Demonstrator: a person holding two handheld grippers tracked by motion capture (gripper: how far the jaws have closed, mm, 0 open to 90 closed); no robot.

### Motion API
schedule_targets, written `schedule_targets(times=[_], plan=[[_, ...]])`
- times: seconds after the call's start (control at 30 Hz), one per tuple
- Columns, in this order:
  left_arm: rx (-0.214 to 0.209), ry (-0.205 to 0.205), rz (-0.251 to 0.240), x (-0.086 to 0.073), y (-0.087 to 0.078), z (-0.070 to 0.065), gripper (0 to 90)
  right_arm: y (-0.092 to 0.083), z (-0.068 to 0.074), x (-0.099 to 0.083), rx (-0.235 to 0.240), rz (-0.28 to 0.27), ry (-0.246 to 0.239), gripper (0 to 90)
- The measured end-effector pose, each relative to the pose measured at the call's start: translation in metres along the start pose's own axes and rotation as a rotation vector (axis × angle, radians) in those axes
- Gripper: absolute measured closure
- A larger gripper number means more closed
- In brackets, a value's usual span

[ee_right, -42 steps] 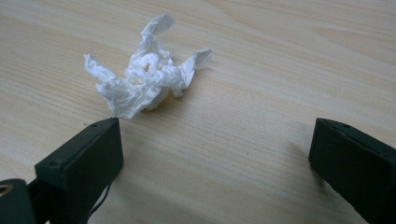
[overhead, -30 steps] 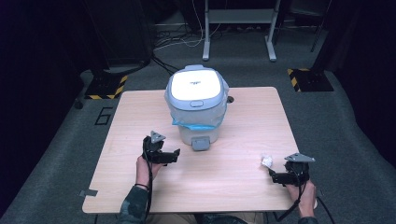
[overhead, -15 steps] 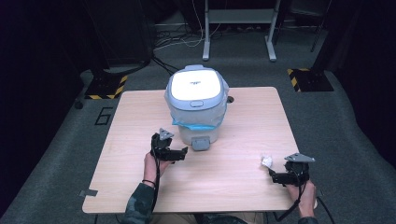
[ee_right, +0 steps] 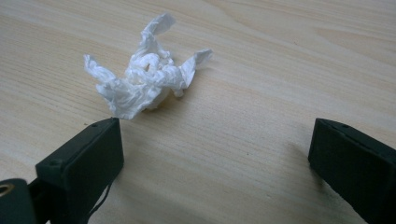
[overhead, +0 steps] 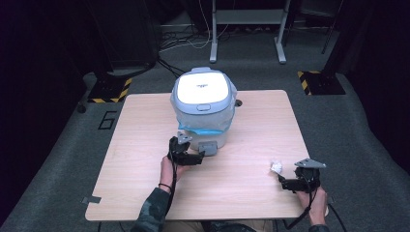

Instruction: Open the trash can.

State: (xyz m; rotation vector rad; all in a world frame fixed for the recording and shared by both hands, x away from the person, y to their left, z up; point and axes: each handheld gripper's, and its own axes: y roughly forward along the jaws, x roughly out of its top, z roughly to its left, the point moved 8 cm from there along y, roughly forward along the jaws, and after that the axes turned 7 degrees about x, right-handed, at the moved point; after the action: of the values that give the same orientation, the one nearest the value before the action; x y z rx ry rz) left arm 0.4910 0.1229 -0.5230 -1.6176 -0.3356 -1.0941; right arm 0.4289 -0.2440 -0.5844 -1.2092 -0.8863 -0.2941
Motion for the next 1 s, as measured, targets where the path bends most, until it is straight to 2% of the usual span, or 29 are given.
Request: schedule_targets(times=[0.03,0.17,0.23,0.3,0.33,0.37,0.4,0.5,0.53,0.6,0.63,0.67,0.7,0.73,0.77,0.83,1.0], plan=[[0.000,0.000,0.000,0.000,0.000,0.000,33.7,0.000,0.000,0.000,0.000,0.000,0.000,2.2],[-0.015,0.002,-0.027,0.001,0.010,-0.011,58.6,0.000,0.000,0.000,0.000,0.000,0.000,2.2],[-0.026,0.002,-0.036,0.001,0.015,-0.015,69.7,0.000,0.000,0.000,0.000,0.000,0.000,2.3],[-0.014,0.017,-0.056,0.001,0.020,-0.018,79.1,0.000,0.000,0.000,0.000,0.000,0.000,2.3],[-0.010,0.011,-0.062,0.001,0.023,-0.020,82.3,0.000,0.000,0.000,0.000,0.000,0.000,2.3],[-0.010,0.011,-0.062,0.001,0.023,-0.020,84.2,0.000,0.000,0.000,0.000,0.000,0.000,2.3],[0.003,0.010,-0.086,0.003,0.029,-0.021,85.5,0.000,0.000,0.000,0.000,0.000,0.000,2.3],[0.015,-0.006,-0.096,0.004,0.034,-0.021,86.4,0.000,0.000,0.000,0.000,0.000,0.001,2.3],[0.026,0.032,-0.095,0.003,0.039,-0.020,86.4,0.000,0.000,0.000,0.000,0.001,0.004,2.3],[0.033,0.047,-0.080,0.000,0.042,-0.020,87.0,0.000,0.000,0.000,0.000,0.001,0.003,2.3],[0.036,0.029,-0.089,0.000,0.043,-0.021,87.0,0.000,0.000,0.000,0.000,0.001,0.004,2.4],[0.035,0.030,-0.103,0.000,0.044,-0.021,87.0,0.000,0.000,0.000,0.000,0.001,0.003,2.4],[0.043,0.009,-0.104,-0.001,0.044,-0.022,87.5,0.000,0.000,0.000,0.000,0.001,0.004,2.4],[0.043,0.009,-0.104,-0.001,0.044,-0.022,89.7,0.000,0.000,0.000,0.000,0.001,0.004,2.4],[0.057,0.039,-0.107,-0.004,0.045,-0.022,89.8,0.000,0.000,0.000,0.001,0.001,0.005,2.4],[0.058,0.038,-0.113,-0.004,0.045,-0.023,90.0,0.000,0.000,0.000,0.000,0.001,0.004,2.4],[0.080,0.068,-0.133,-0.006,0.047,-0.024,90.0,0.000,0.000,0.000,0.000,0.001,0.004,2.4]])
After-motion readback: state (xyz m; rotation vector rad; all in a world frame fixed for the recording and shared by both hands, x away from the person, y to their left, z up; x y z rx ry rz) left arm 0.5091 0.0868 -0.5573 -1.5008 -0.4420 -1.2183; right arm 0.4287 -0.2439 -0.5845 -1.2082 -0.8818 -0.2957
